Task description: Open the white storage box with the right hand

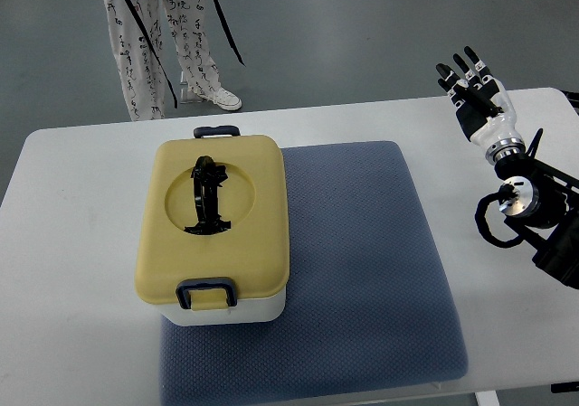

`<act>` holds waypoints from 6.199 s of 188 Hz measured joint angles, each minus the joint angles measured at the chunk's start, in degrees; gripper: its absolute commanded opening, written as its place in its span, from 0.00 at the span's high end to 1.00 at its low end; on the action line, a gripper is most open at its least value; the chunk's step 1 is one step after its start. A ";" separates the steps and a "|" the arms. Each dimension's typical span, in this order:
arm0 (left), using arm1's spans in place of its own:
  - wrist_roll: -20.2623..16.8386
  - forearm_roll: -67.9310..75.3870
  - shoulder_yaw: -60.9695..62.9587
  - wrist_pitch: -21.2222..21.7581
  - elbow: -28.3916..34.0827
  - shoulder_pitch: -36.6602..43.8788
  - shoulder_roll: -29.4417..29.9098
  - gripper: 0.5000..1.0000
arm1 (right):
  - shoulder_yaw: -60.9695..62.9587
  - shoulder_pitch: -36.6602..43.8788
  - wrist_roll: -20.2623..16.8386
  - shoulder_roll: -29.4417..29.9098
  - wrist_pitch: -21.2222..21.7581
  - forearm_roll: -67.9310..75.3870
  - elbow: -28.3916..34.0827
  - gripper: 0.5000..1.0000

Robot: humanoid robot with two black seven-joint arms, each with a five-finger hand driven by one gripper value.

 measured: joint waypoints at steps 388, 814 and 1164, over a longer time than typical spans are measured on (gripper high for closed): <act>0.00 -0.11 -0.09 0.08 0.58 -0.26 0.00 0.00 | -0.98 2.67 -0.06 0.25 0.70 -5.16 0.76 0.14; 0.02 -0.11 -0.17 0.11 0.57 -0.24 0.00 0.00 | -27.83 43.07 0.79 6.23 15.22 -99.35 24.87 0.43; -0.01 -0.11 -0.16 0.11 0.58 -0.25 0.00 0.00 | -17.82 41.29 1.58 -7.32 14.29 -95.67 21.31 1.00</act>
